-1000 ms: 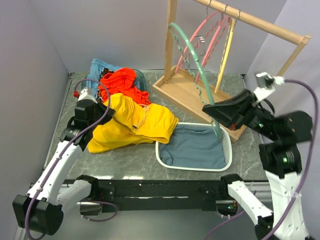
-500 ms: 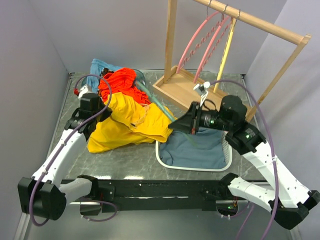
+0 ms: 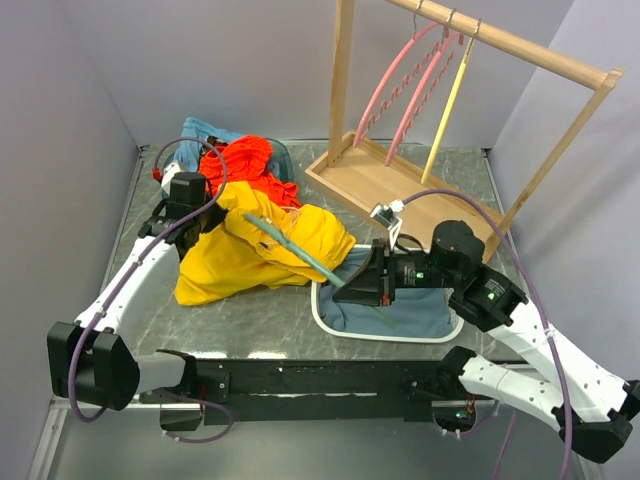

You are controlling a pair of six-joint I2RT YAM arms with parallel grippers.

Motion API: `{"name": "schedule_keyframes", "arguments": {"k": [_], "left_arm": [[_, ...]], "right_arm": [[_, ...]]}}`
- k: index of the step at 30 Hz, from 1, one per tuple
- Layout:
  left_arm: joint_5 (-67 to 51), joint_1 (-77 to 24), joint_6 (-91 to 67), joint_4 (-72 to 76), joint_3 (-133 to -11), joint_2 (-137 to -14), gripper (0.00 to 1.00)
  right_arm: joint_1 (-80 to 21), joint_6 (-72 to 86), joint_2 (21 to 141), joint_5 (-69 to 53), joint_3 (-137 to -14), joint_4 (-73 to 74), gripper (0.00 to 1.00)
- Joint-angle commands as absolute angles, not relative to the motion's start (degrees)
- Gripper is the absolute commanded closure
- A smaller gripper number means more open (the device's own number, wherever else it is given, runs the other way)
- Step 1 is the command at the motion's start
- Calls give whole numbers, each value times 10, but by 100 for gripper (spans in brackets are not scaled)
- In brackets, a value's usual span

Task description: Place the shorts on the hanger

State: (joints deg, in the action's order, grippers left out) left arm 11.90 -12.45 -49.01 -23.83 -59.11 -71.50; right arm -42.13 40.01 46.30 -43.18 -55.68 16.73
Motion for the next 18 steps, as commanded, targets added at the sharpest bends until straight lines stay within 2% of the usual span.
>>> {"name": "schedule_keyframes", "arguments": {"k": [1, 8, 18], "left_arm": [[127, -120, -503, -223, -621, -708, 99], [122, -121, -497, -225, -614, -695, 99], [115, -121, -492, -223, -602, -674, 99]], "right_arm": [[-462, 402, 475, -439, -553, 103, 100], [-507, 392, 504, -407, -554, 99, 100], [-514, 361, 526, -345, -552, 123, 100]]}}
